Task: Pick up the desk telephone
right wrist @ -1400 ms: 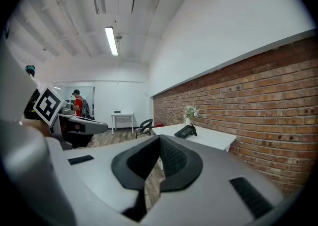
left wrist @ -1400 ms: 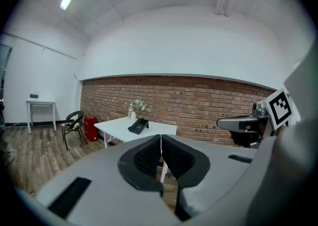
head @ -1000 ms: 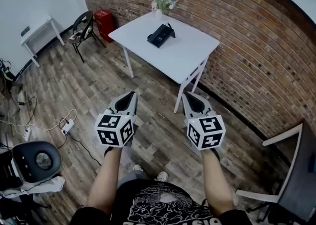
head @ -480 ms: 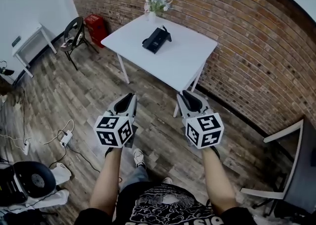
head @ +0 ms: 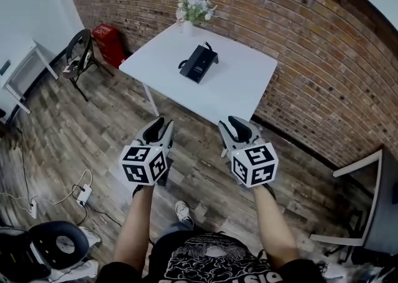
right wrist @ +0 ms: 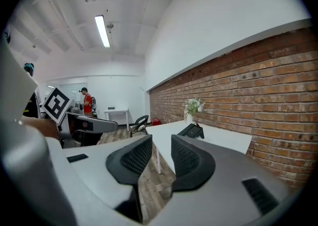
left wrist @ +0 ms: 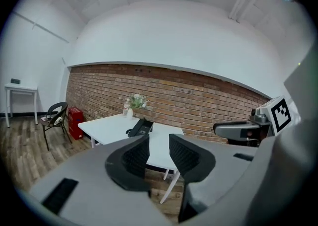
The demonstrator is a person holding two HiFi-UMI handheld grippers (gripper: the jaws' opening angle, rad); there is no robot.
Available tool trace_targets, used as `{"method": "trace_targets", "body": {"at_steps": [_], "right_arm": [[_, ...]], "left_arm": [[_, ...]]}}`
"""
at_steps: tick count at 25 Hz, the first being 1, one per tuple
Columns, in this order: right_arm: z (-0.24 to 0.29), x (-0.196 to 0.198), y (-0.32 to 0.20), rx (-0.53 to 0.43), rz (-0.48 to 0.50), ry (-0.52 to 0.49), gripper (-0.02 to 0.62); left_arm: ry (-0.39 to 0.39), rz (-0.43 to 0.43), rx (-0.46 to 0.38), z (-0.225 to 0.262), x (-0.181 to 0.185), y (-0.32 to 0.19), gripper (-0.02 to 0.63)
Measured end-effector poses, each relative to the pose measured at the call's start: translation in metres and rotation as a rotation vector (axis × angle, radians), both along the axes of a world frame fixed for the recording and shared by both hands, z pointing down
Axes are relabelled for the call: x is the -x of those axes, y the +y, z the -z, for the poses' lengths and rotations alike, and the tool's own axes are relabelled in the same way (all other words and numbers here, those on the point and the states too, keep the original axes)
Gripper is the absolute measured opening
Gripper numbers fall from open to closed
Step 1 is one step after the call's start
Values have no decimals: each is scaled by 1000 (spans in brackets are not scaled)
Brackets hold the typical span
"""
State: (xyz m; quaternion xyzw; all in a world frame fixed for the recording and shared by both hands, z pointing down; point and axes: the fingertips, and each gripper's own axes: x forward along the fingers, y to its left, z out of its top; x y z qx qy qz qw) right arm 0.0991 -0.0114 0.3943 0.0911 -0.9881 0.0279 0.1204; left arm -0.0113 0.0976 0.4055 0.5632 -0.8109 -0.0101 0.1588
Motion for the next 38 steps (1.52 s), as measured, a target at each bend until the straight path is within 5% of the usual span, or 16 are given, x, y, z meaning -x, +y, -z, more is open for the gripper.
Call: {"method": "trace_targets", "body": {"at_steps": [13, 38], "right_arm": [[-2, 101, -20, 27, -96, 10, 150], [-34, 190, -112, 104, -179, 2, 213]], "left_arm": [[25, -111, 21, -9, 110, -28, 161], [85, -208, 42, -41, 208, -130, 187]]}}
